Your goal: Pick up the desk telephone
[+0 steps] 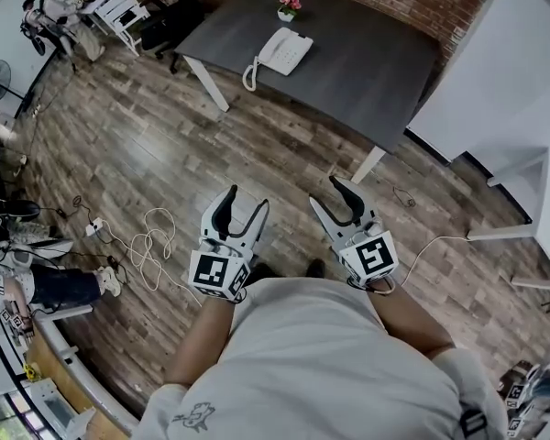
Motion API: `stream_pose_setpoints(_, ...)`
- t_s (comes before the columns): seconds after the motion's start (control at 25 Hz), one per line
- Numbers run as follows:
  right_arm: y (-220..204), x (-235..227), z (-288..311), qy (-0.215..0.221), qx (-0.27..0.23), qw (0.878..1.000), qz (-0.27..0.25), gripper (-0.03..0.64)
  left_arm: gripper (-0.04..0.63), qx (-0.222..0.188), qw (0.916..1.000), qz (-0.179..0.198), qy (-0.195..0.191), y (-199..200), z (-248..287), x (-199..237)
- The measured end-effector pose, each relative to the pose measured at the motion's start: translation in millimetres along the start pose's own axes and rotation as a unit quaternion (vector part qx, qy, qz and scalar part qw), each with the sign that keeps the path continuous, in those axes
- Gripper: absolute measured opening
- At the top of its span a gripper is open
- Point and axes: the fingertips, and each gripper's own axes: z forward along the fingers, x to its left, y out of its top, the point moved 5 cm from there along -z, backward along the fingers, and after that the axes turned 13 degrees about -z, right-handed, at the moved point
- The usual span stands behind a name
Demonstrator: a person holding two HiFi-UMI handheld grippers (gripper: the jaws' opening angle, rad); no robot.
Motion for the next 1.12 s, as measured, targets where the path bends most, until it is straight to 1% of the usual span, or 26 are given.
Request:
stream_pose_setpoints(0.28,-12.7,-18.6,18.4,0.005,0.009,1.0,0.008,0.207,0.29,0.0,1.0,0.0,0.006,2.1,24.1,11.1)
stream_pose_setpoints(0.52,-21.3,-30.9,50.9,-0.003,0.023,1.0,0.006,0.207,0.29,-0.001,0.9999,-0.013,-0.007,5.2,53.3,42.3)
stream_pose_setpoints(0.8,-18.0,-39.9,118.0,-0.021,0.039,0.999,-0.002,0.207,0.29,0.001,0.999,-0.022,-0.038,29.2,91.5,105.8)
stream_pose_setpoints(1.0,-12.4,-33.8,171.7,-0.034,0.049,0.998,-0.006,0.207,0.29,0.004,0.9979,-0.023,-0.06,51.1,108.8,157.4)
stream_pose_setpoints(1.12,-14.6,-25.1,202.1,-0.042,0.055,0.998,0.0,0.207,0.29,0.004,0.9972,-0.026,-0.069,61.0,114.1,189.4)
